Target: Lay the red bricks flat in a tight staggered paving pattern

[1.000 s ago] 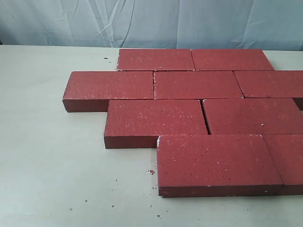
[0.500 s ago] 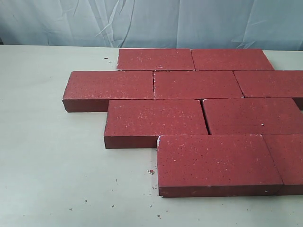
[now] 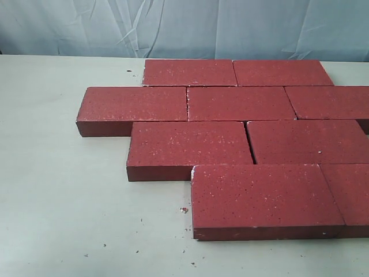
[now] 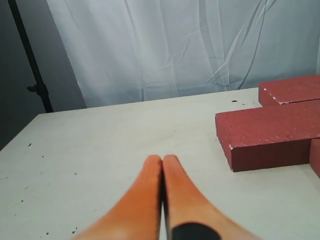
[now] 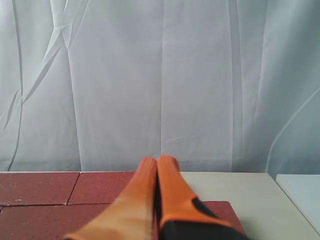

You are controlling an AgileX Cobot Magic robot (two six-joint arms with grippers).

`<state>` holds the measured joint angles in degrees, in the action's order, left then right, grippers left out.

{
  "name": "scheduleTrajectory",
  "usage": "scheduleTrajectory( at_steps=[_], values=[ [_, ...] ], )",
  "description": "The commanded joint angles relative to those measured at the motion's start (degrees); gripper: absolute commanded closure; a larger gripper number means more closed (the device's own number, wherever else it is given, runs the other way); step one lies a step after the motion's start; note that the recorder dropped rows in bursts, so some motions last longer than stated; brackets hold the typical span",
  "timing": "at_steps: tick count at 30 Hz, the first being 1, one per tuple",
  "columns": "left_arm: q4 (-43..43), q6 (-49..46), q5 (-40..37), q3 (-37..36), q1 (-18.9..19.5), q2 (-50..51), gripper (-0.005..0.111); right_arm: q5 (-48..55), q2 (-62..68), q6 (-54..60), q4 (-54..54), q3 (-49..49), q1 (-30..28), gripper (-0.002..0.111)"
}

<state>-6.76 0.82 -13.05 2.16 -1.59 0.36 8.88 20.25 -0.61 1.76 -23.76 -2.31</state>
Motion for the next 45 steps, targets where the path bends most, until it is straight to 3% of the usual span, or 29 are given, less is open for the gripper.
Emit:
scheduleTrajectory(
  at_steps=[1,11,45],
  values=[
    [2.17,-0.47,1.42,-1.84,1.22,-0.36,0.107,-0.77,-0.19,0.09,-0.83,0.25,-0.34,0.109],
    [6.31,-1.25,0.62,-2.16,2.68,-0.36,0.107,-0.77,-0.19,0.09,-0.83,0.25,-0.34,0.109],
    [5.81,-1.25,-0.11,-2.16,2.68,-0.36,0.107,-0.41,-0.19,0.09,-0.84,0.25,-0.34,0.109]
  ],
)
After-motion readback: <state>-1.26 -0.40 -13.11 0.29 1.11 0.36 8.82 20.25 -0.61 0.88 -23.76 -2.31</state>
